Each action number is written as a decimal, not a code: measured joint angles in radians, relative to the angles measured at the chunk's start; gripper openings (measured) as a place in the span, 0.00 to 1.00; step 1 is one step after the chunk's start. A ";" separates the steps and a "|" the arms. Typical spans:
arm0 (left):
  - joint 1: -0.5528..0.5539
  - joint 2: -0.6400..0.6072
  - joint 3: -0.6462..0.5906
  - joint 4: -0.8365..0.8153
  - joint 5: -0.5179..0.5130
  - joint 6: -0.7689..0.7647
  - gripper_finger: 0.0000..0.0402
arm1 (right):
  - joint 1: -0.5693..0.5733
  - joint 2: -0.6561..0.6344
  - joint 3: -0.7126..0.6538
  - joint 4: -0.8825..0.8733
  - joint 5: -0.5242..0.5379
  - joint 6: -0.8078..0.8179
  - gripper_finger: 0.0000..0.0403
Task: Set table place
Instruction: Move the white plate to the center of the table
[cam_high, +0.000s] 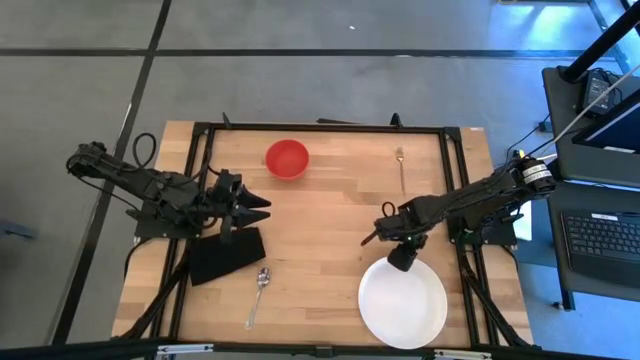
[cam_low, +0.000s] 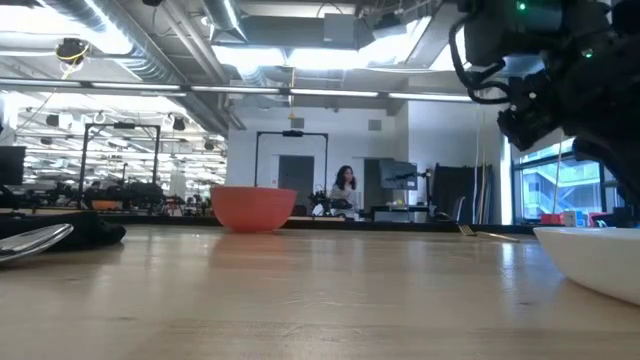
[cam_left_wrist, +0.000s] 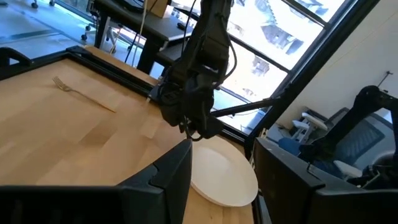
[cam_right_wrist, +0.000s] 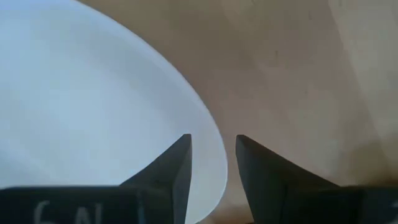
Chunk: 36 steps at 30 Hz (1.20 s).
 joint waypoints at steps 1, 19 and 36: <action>0.000 0.000 0.000 0.000 0.000 0.000 0.41 | 0.000 0.000 -0.004 0.003 0.000 0.000 0.32; 0.000 0.000 0.000 0.000 0.000 0.001 0.41 | 0.000 0.000 -0.136 0.178 0.002 0.025 0.31; 0.001 0.000 0.000 0.000 -0.001 0.000 0.41 | 0.008 0.001 0.090 0.244 0.047 -0.018 0.02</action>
